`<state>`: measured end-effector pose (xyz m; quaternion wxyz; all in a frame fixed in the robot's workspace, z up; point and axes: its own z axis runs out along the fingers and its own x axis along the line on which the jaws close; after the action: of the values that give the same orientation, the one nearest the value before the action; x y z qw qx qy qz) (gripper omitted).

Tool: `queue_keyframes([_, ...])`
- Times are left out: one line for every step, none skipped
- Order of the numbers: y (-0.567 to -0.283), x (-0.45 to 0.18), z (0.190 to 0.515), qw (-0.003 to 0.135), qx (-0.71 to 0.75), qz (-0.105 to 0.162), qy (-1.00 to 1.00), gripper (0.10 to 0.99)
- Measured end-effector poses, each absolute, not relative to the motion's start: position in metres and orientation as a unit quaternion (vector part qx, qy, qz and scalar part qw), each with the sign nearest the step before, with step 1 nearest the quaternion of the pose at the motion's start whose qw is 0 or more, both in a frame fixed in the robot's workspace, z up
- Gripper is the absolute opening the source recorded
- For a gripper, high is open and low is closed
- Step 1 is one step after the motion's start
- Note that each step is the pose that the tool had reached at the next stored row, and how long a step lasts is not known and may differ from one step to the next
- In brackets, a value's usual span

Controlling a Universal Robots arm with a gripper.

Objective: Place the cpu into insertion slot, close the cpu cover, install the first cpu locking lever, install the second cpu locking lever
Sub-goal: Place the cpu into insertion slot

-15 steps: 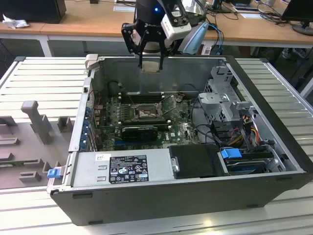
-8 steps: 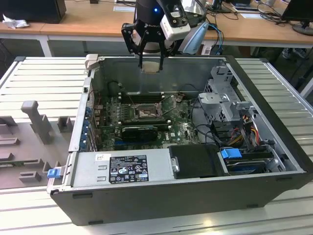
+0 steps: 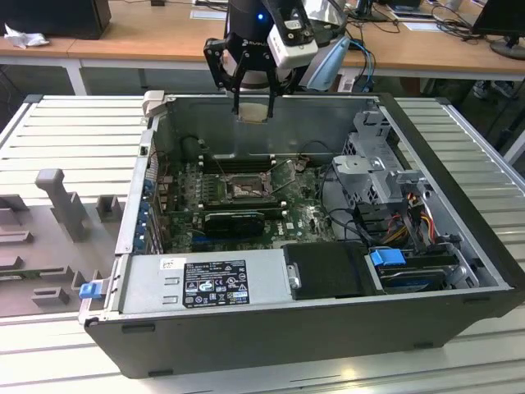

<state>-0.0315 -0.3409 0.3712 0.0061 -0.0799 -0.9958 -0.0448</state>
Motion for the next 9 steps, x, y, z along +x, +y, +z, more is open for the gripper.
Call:
queue_keyframes([-0.3408, -0.0315, 0.3713, 0.006, -0.084, -0.045, -0.995, 0.533])
queue_keyframes([-0.3408, -0.0314, 0.3713, 0.006, -0.086, -0.045, -0.995, 0.533])
queue_keyframes([-0.3408, -0.0315, 0.3712, 0.006, -0.088, -0.045, -0.995, 0.533])
queue_keyframes([-0.3408, -0.0314, 0.3712, 0.006, -0.09, -0.045, -0.995, 0.533])
queue_keyframes([-0.3408, -0.0315, 0.3712, 0.005, -0.094, -0.045, -0.995, 0.533])
queue_keyframes([-0.3408, -0.0314, 0.3712, 0.005, -0.095, -0.045, -0.994, 0.533])
queue_keyframes([-0.3408, -0.0315, 0.3712, 0.005, -0.096, -0.045, -0.994, 0.533])
queue_keyframes([-0.3409, -0.0314, 0.3712, 0.005, -0.098, -0.045, -0.994, 0.533])
queue_keyframes([-0.3409, -0.0315, 0.3712, 0.005, -0.099, -0.045, -0.994, 0.533])
